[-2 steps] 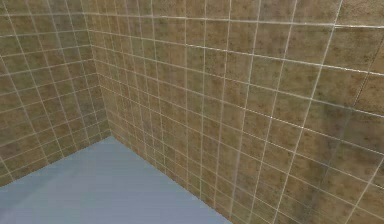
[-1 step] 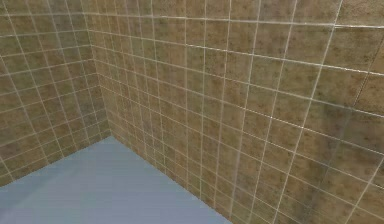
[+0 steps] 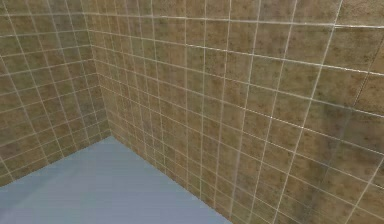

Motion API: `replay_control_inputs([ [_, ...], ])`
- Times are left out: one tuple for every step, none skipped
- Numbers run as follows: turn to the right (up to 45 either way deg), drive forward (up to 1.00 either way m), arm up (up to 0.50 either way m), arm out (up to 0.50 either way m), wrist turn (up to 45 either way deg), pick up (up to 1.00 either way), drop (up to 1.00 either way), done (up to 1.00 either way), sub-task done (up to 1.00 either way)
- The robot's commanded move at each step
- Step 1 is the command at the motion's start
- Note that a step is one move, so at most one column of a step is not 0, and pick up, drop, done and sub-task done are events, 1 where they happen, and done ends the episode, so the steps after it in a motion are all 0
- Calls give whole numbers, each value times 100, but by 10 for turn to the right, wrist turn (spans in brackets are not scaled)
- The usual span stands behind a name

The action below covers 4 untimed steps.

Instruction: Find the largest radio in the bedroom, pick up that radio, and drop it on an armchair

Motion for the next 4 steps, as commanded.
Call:
replay_control_inputs([
  [0,0,-26,0,0,0,0,0,0],
  [0,0,0,0,0,100,0,0,0],
  [0,0,10,0,0,0,0,0,0],
  [0,0,16,0,0,0,0,0,0],
])
